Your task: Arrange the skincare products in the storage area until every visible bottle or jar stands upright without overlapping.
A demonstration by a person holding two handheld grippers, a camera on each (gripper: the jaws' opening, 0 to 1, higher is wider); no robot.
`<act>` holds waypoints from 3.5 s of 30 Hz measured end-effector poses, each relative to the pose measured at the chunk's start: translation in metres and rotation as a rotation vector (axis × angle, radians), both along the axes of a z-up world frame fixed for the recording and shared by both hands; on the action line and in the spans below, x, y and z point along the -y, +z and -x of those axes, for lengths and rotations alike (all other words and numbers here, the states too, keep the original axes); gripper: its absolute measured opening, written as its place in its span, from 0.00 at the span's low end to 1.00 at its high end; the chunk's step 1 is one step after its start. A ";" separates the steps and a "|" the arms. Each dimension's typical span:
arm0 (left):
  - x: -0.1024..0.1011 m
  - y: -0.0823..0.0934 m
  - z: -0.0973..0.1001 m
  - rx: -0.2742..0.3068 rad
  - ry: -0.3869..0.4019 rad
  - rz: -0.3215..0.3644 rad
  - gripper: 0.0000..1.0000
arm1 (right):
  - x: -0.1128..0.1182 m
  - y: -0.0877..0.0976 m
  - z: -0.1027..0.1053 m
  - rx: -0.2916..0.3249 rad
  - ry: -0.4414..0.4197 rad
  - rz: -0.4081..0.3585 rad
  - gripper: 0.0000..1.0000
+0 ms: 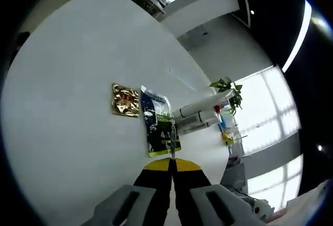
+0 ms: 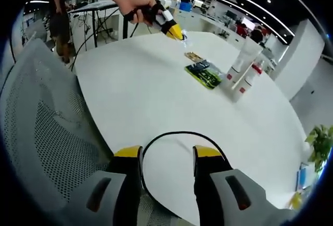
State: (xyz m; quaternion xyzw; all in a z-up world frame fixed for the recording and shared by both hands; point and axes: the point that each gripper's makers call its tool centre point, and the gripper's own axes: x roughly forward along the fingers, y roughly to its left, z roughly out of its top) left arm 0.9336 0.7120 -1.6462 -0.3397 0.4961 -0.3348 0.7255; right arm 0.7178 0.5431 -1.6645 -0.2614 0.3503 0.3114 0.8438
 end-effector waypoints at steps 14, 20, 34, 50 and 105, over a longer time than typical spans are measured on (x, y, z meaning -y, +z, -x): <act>-0.007 -0.021 -0.013 -0.057 0.010 -0.022 0.00 | 0.000 0.001 -0.001 0.010 0.002 0.003 0.36; -0.005 -0.027 -0.014 -0.077 0.002 -0.029 0.00 | -0.001 0.000 0.000 0.003 0.005 0.006 0.36; -0.003 -0.039 -0.024 -0.119 0.027 -0.041 0.01 | 0.001 -0.001 -0.001 0.005 0.001 0.015 0.37; -0.003 -0.054 -0.025 -0.160 0.005 -0.101 0.01 | 0.002 -0.002 -0.001 0.002 0.001 0.017 0.36; -0.015 -0.072 -0.020 -0.283 -0.062 -0.336 0.10 | 0.002 -0.001 0.001 0.007 0.004 0.013 0.30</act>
